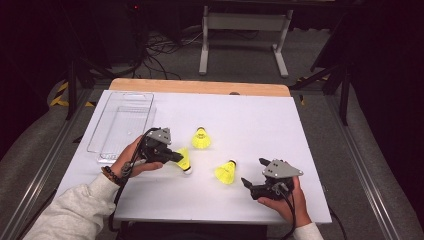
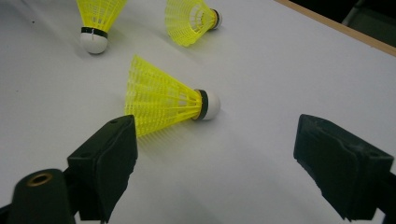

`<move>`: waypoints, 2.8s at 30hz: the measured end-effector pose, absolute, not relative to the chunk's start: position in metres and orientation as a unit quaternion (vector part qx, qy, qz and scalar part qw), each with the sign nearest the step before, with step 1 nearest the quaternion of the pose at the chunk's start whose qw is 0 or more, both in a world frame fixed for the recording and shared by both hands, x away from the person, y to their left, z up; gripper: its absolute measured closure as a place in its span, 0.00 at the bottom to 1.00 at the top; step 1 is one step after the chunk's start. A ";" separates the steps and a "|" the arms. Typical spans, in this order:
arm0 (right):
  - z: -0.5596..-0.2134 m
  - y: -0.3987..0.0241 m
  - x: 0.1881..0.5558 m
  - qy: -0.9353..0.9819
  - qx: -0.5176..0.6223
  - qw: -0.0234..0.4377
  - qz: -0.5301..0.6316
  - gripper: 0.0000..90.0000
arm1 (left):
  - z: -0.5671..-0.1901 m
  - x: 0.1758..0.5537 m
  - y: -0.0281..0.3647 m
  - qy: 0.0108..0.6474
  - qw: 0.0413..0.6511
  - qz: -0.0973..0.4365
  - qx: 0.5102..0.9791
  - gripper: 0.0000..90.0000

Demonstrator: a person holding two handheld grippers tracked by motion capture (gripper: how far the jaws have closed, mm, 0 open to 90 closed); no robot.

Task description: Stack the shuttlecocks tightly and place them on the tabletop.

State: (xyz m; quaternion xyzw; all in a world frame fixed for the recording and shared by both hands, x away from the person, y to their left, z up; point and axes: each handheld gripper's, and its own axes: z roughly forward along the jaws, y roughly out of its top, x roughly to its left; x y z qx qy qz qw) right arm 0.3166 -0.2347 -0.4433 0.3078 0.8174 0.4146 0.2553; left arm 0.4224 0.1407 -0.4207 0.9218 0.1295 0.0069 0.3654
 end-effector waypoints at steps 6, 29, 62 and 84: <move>-0.443 -0.236 0.316 0.815 0.310 0.258 0.416 0.16 | -0.417 0.417 0.138 0.120 0.368 0.027 0.922 1.00; -0.439 -0.239 0.314 0.800 0.313 0.284 0.425 0.16 | -0.396 0.403 0.147 0.100 0.405 0.063 0.907 1.00; -0.439 -0.237 0.313 0.798 0.310 0.295 0.423 0.16 | -0.371 0.394 0.171 0.103 0.447 0.103 0.883 1.00; -0.441 -0.235 0.313 0.802 0.307 0.293 0.420 0.16 | -0.371 0.393 0.173 0.118 0.443 0.125 0.880 1.00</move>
